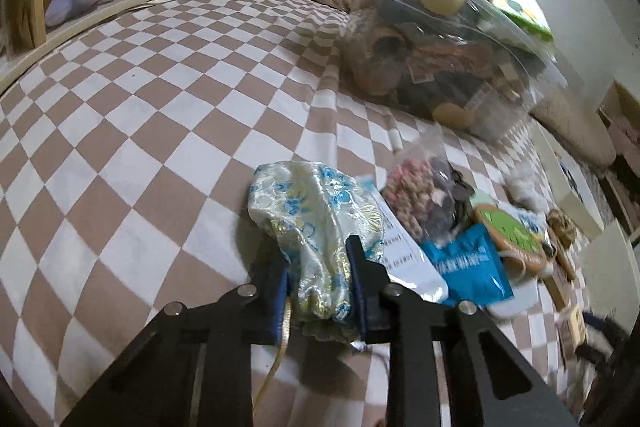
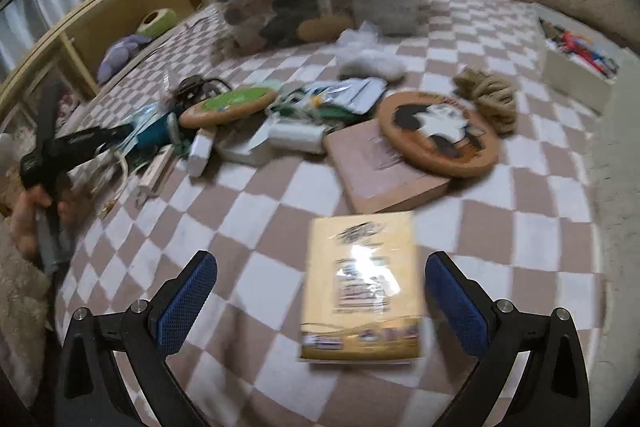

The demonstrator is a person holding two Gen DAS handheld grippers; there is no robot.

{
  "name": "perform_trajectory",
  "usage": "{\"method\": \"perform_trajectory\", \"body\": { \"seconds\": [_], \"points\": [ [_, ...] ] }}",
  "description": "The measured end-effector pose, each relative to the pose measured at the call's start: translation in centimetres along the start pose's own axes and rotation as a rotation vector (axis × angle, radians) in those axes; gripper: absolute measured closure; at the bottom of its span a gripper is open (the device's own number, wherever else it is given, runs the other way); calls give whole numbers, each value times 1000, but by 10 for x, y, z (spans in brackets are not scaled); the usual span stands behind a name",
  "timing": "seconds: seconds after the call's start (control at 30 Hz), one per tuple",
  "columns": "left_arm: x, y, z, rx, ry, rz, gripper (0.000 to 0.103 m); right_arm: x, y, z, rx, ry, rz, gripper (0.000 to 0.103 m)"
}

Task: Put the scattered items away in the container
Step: 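Close the left tool on the brocade pouch while the right tool grasps the tissue pack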

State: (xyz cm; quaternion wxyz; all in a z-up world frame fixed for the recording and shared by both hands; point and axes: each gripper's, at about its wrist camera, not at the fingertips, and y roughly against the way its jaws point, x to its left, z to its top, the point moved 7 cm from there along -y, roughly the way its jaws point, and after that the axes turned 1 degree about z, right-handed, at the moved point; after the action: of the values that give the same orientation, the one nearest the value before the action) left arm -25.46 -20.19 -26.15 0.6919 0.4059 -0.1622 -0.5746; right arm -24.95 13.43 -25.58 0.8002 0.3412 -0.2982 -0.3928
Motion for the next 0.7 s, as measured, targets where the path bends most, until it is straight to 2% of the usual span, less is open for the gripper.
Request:
{"method": "perform_trajectory", "body": {
  "seconds": [0.07,0.17,0.33,0.5,0.6,0.7],
  "points": [
    [-3,7,-6,10,-12,-7,78,-11,2,2,-12,-26,-22,0],
    [-9,19,-17,30,-34,-27,78,-26,0,4,-11,-94,-4,0],
    [-21,40,-38,57,-51,-58,78,-28,-8,-3,29,-127,-3,0],
    [-47,48,-54,70,-108,-95,78,-19,-14,-11,54,-63,-55,0],
    [-68,55,-72,91,-156,-145,78,-14,-18,-16,65,-30,-76,0],
    [-92,62,-90,108,-215,-197,78,-8,-22,-23,77,44,-134,0]
  ]
}}
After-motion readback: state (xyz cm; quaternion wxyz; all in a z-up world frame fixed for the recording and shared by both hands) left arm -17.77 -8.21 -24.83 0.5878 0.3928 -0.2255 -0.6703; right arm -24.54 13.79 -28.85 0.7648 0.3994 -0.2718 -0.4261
